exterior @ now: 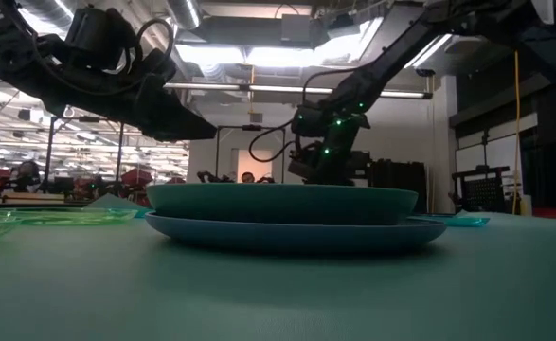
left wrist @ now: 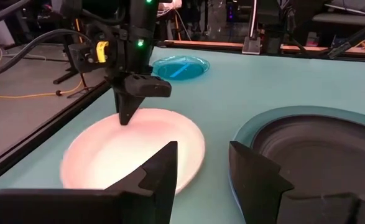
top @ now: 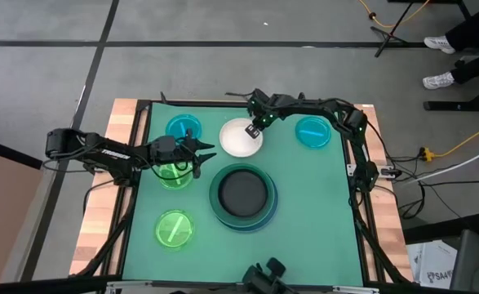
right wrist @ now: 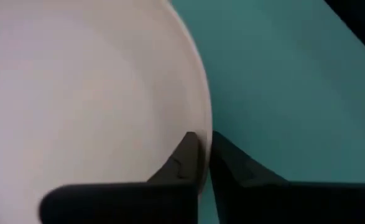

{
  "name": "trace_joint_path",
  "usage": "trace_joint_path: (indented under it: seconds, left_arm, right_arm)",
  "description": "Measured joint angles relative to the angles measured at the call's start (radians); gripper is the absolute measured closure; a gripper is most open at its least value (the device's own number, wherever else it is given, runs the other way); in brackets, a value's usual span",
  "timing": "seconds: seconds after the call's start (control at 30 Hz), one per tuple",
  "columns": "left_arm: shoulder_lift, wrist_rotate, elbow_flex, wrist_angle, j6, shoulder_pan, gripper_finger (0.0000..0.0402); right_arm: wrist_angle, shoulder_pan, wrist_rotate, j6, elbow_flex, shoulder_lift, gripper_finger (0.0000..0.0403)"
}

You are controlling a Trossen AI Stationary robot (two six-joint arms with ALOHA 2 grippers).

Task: Stack plastic plates
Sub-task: Stack the white plate on top of the black plate

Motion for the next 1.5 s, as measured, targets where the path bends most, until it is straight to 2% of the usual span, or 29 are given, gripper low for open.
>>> trace_joint_path:
  seconds: [0.33,0.6,1.03,1.3,1.5]
  left_arm:
    - [0.000,-0.007,0.000,0.000,-0.002,0.000,0.0264]
    - [0.000,-0.008,0.000,-0.002,-0.027,-0.001,0.0264]
    - [0.000,-0.008,0.000,-0.002,-0.030,-0.003,0.0264]
    - [0.000,-0.008,0.000,-0.002,-0.030,-0.003,0.0264]
    - [0.000,-0.008,0.000,-0.001,-0.028,-0.003,0.0264]
  right_arm:
    - [-0.001,-0.005,0.017,-0.079,0.000,-0.002,0.0399]
    - [-0.002,-0.057,-0.019,-0.093,0.000,-0.015,0.0401]
    - [-0.064,-0.085,-0.039,-0.098,-0.001,-0.194,0.0403]
    - [-0.156,-0.044,-0.123,-0.101,-0.001,-0.268,0.0403]
    - [-0.190,0.045,-0.246,-0.150,-0.001,-0.270,0.0403]
